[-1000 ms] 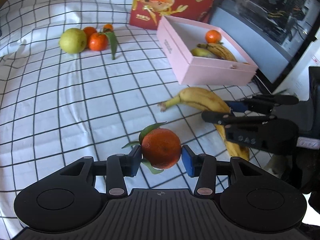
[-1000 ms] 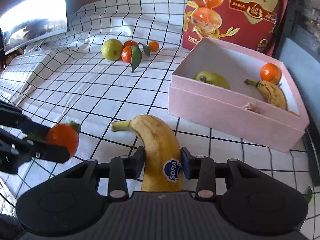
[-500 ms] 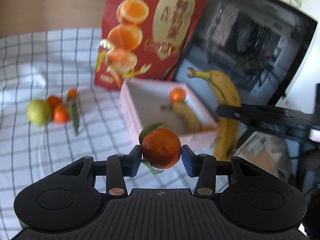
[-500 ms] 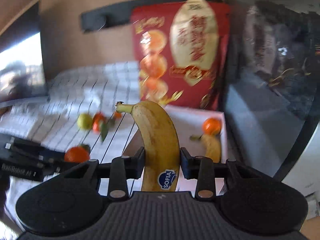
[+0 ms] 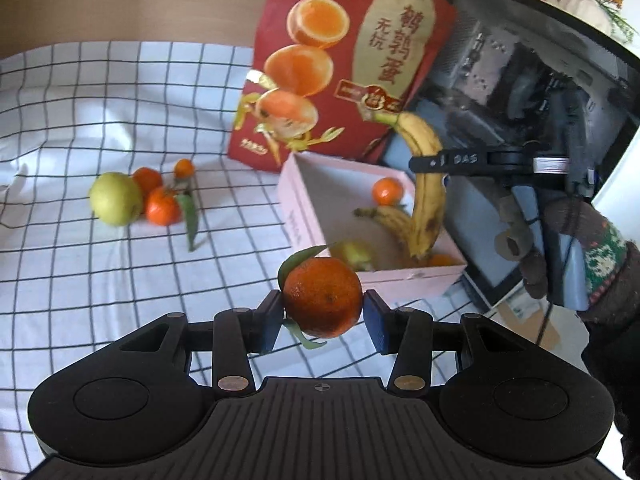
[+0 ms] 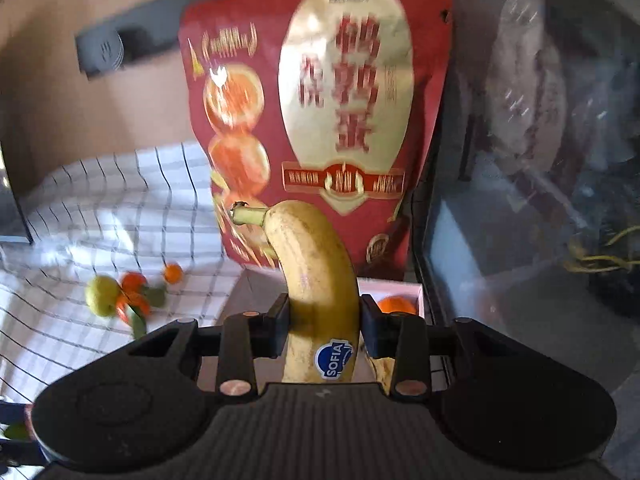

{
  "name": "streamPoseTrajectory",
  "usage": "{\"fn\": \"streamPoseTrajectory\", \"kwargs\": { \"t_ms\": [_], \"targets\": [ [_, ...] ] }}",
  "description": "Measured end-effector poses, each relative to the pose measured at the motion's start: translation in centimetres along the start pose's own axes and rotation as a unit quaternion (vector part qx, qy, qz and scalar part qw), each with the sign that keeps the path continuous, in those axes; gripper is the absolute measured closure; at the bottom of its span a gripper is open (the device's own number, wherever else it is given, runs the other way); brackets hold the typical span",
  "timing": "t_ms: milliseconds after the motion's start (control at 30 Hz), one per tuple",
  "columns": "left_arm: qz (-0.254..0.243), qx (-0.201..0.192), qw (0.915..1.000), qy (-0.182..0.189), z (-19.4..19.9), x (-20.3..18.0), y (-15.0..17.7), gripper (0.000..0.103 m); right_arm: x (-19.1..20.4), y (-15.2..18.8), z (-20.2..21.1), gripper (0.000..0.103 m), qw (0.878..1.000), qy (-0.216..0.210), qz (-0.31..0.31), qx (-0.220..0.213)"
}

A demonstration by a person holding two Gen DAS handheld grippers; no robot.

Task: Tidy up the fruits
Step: 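Carry the banana into the pink box and open the right tool while the left tool grasps a leafy mandarin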

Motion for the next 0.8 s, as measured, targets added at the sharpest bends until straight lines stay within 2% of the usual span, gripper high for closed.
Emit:
{"fn": "streamPoseTrajectory", "kwargs": {
  "t_ms": [267, 333, 533, 800],
  "targets": [
    [-0.008, 0.014, 0.9998, -0.008, -0.1, 0.4, 0.6, 0.054, -0.9, 3.1, -6.8, 0.067, 0.996, 0.043, 0.014, 0.081],
    [-0.01, 0.018, 0.9998, -0.009, -0.2, 0.4, 0.6, 0.054, -0.9, 3.9, -7.7, 0.067, 0.995, 0.041, 0.018, 0.094],
    [-0.005, 0.026, 0.9996, -0.003, -0.5, 0.4, 1.0, 0.054, -0.9, 4.6, -8.9, 0.067, 0.993, 0.035, 0.021, 0.113],
    [-0.005, 0.036, 0.9993, 0.003, -0.5, 0.4, 1.4, 0.054, -1.4, 5.2, -10.5, 0.067, 0.991, 0.05, 0.001, 0.125]
  ]
}}
Point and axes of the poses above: each gripper's, at about its wrist camera, not at the fingertips, and z roughly against the way its jaws point, x to its left, y to its underside, the point moved 5 cm from there along -z, roughly the way its jaws point, and after that the axes turned 4 degrees about -z, right-handed, at the moved point
